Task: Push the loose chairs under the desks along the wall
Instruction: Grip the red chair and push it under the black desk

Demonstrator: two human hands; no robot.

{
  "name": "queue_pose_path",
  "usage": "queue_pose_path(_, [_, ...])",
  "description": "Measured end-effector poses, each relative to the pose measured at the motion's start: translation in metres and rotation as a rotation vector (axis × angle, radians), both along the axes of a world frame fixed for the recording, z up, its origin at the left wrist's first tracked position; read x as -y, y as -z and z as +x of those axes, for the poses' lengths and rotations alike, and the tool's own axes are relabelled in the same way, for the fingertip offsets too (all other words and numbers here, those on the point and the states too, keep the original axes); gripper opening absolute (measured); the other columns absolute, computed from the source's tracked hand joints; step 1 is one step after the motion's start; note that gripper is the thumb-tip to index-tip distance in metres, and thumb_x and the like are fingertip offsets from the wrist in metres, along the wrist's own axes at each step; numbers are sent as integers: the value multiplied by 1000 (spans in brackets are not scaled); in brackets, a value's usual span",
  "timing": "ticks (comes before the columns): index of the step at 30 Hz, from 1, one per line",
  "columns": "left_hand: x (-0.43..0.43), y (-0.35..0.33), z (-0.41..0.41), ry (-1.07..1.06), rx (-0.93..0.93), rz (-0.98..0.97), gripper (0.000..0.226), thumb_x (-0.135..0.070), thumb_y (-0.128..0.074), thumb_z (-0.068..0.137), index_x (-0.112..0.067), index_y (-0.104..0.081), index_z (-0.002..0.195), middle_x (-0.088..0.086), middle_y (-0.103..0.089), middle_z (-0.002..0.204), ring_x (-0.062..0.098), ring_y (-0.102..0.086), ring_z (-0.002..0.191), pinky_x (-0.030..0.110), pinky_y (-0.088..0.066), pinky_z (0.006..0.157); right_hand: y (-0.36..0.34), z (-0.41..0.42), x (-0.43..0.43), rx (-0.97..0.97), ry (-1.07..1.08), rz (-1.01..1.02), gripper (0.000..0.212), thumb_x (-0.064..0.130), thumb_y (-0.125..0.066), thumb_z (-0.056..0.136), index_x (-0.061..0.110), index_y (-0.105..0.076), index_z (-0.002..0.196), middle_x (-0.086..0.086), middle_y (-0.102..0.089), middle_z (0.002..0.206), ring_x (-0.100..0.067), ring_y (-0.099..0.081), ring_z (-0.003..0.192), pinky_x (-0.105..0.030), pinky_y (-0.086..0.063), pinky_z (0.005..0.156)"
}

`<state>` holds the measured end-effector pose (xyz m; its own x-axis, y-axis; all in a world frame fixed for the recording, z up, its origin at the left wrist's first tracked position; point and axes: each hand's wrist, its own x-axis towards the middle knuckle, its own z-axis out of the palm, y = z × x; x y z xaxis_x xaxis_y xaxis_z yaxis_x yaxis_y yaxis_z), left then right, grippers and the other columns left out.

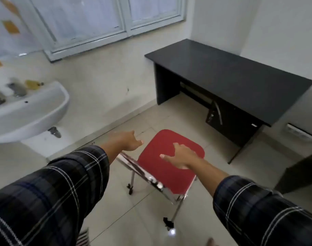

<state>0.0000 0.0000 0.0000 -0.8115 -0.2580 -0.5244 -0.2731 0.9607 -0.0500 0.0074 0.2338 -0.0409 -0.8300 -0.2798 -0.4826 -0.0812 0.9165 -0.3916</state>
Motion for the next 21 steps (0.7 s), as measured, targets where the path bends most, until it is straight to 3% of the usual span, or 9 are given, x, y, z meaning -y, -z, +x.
queue_pose_path(4, [53,7,46,-10,-83,-109,74,-72,-29,90,-26,-37,147,6,-48,147,33,-42,134,52,-27,107,3,46,68,6,-22,-177,92,76,-42,90,18,-23,158,-13,-32,161,-34,-34,146,-55,-32,117])
queue_pose_path(8, [82,25,68,-76,-148,60,72,-71,-24,92,-32,-23,153,4,-48,148,32,-43,133,48,-33,107,14,79,107,-130,-1,-295,69,65,-37,98,22,-38,152,-4,-52,144,-24,-51,129,-44,-45,102])
queue_pose_path(11, [78,37,78,-160,-268,187,63,-64,-26,95,-32,-25,150,3,-50,145,32,-46,131,52,-30,105,21,98,107,-279,125,-230,55,60,-30,102,22,-59,129,2,-69,113,-17,-64,97,-33,-51,76])
queue_pose_path(13, [70,47,81,-241,-368,256,59,-61,-28,96,-31,-29,146,6,-50,142,32,-49,126,51,-34,104,28,109,98,-303,283,-257,57,62,-27,101,20,-65,96,5,-67,82,-12,-60,69,-25,-40,57])
queue_pose_path(15, [63,53,81,-341,-457,320,54,-57,-31,97,-28,-32,143,10,-51,138,32,-53,120,48,-41,100,31,117,93,-310,444,-329,57,61,-27,101,20,-52,69,7,-54,61,-10,-50,54,-26,-31,52])
queue_pose_path(18, [54,62,78,-468,-568,355,45,-50,-35,98,-25,-36,136,13,-53,129,28,-57,100,43,-51,84,35,121,97,-276,637,-393,56,46,-32,106,19,-45,59,5,-48,56,-10,-44,51,-26,-26,50])
queue_pose_path(21, [46,69,72,-517,-623,316,37,-45,-37,99,-23,-37,128,15,-52,122,27,-56,85,40,-53,75,41,120,98,-233,776,-422,53,40,-35,107,13,-57,67,1,-56,62,-13,-49,56,-25,-26,50])
